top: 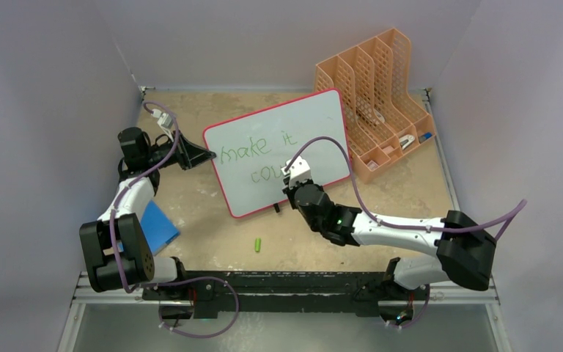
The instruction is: Write a sentence on the whiteboard
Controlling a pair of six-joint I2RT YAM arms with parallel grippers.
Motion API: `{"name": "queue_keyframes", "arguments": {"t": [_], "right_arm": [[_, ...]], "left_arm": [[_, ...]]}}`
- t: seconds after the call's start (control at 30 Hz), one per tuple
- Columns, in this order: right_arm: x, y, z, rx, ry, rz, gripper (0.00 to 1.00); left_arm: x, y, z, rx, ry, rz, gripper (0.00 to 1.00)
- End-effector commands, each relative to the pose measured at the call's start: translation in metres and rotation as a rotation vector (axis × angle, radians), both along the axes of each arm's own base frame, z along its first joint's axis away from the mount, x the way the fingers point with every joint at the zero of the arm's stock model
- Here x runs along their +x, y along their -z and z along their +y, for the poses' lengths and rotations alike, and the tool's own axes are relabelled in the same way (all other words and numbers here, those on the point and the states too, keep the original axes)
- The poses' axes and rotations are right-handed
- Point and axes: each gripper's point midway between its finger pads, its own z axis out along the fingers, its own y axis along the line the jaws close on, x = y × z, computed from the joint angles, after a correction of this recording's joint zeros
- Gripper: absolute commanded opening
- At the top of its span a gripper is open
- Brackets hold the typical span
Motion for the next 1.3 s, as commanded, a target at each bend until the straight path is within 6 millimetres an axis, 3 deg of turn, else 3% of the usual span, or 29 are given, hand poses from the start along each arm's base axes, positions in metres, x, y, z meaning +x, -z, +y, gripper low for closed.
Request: {"name": "queue_keyframes", "arguments": {"t": [0.0,0.27,0.57,0.8,1.27], "right_arm": [[0.000,-0.002,-0.007,0.005,0.022,0.002,0.00],[0.001,-0.031,-0.007,0.061,0.021,-0.050,0.00],[0.014,-0.049,-0.006,0.103,0.049,-0.098,0.00],[0.023,-0.059,-0.008,0.133,0.071,-0.123,0.00],[0.027,-0.061,0.001,0.134,0.049,-0.134,0.00]], "left_arm": [[-0.001,-0.008,-0.005,0.029,0.022,-0.067,0.00],[-0.001,-0.008,-0.005,0.030,0.020,-0.067,0.00],[-0.001,-0.008,-0.005,0.031,0.019,-0.067,0.00],[0.000,-0.008,-0.005,0.031,0.018,-0.065,0.00],[0.000,-0.008,-0.005,0.031,0.017,-0.065,0.00]]}}
